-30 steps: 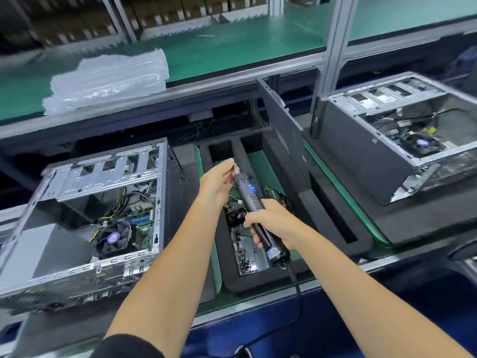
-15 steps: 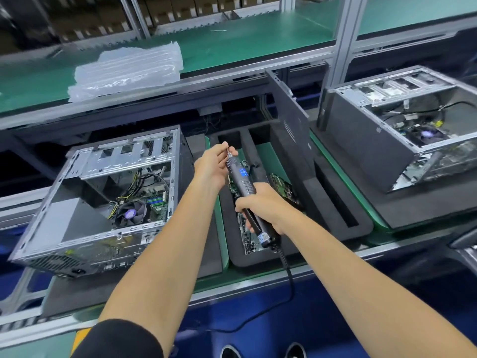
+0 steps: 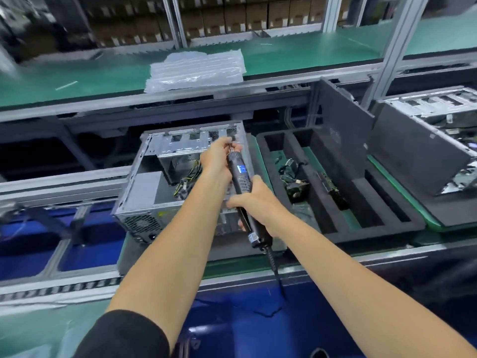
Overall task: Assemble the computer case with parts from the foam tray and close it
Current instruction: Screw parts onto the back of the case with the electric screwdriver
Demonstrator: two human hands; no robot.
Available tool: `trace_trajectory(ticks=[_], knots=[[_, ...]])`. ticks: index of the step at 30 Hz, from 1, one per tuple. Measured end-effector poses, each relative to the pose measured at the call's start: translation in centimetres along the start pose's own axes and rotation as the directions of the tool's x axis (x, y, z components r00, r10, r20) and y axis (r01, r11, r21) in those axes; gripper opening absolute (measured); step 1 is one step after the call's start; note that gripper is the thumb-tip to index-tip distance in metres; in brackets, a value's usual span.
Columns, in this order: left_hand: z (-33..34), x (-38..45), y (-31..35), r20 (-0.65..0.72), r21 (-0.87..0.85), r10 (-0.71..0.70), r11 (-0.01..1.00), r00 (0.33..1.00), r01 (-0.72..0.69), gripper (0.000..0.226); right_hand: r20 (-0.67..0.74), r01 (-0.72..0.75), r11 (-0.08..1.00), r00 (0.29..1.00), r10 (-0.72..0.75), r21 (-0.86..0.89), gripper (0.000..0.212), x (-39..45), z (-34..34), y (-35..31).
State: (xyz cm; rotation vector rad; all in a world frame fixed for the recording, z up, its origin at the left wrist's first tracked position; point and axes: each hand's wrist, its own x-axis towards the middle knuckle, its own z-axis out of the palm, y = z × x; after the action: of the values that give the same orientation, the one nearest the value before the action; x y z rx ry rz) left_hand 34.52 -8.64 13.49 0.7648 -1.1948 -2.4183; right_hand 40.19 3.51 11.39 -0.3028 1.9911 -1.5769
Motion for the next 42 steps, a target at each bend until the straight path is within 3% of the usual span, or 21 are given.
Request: trace_trajectory(ticks=[2,5,9,14,17,20,22,25,28,31,35,39,42], knots=[[-3.3,-0.7,1.7,-0.013,0.013,0.008,1.000,1.000,-0.007,0.010,0.005,0.012,1.000,1.000,-0.012,0.006,0.071,-0.8,3.9,-0.2],[-8.4,-1.6,3.9,0.016,0.012,0.003,1.000,1.000,-0.003,0.014,-0.013,0.021,0.999,1.000,-0.021,0.050,0.049,-2.1,9.7,0.1],[-14.6,-2.3,5.6,0.015,0.037,-0.020,0.999,1.000,0.020,0.017,0.032,-0.028,0.990,0.999,0.024,0.140,0.048,-3.8,15.7,0.5],[-19.8,-2.5,6.5,-0.038,0.258,-0.028,0.966,0.999,0.037,0.011,0.095,-0.073,0.991,0.993,0.063,0.108,0.054,-4.9,19.4,0.9],[-21.7,-2.3,7.3,-0.082,0.415,0.104,0.908,0.991,-0.061,0.015,0.112,-0.090,0.992,0.990,0.080,0.088,0.053,-5.2,20.4,1.6],[-23.5,-0.8,8.6,-0.100,0.659,0.342,0.726,0.935,-0.195,0.018,0.136,-0.121,0.989,0.985,0.109,0.083,0.049,-5.5,21.0,2.8],[-24.3,0.3,9.5,-0.033,0.841,0.447,0.496,0.894,-0.217,0.012,0.152,-0.143,0.986,0.980,0.130,0.082,0.045,-5.6,21.3,3.7],[-24.4,1.8,10.1,0.147,0.958,0.435,0.162,0.888,-0.238,0.023,0.155,-0.159,0.983,0.977,0.144,0.088,0.040,-5.5,21.7,4.9],[-24.0,3.0,9.9,0.278,0.958,0.339,-0.027,0.899,-0.286,0.033,0.159,-0.198,0.975,0.971,0.181,0.100,0.041,-5.1,21.9,5.6],[-23.6,4.0,9.3,0.323,0.945,0.244,-0.135,0.914,-0.298,0.039,0.157,-0.215,0.970,0.968,0.196,0.114,0.039,-4.6,22.0,6.1],[-23.0,4.5,8.1,0.426,0.894,0.177,-0.231,0.887,-0.383,0.041,0.156,-0.219,0.968,0.967,0.199,0.120,0.040,-4.4,21.9,6.3],[-22.7,5.0,7.0,0.496,0.837,0.185,-0.364,0.848,-0.410,0.035,0.156,-0.206,0.971,0.970,0.187,0.119,0.040,-4.4,21.7,6.2],[-23.0,5.4,6.9,0.502,0.832,0.201,-0.377,0.841,-0.406,0.039,0.174,-0.211,0.969,0.967,0.187,0.131,0.038,-4.3,21.6,6.0]])
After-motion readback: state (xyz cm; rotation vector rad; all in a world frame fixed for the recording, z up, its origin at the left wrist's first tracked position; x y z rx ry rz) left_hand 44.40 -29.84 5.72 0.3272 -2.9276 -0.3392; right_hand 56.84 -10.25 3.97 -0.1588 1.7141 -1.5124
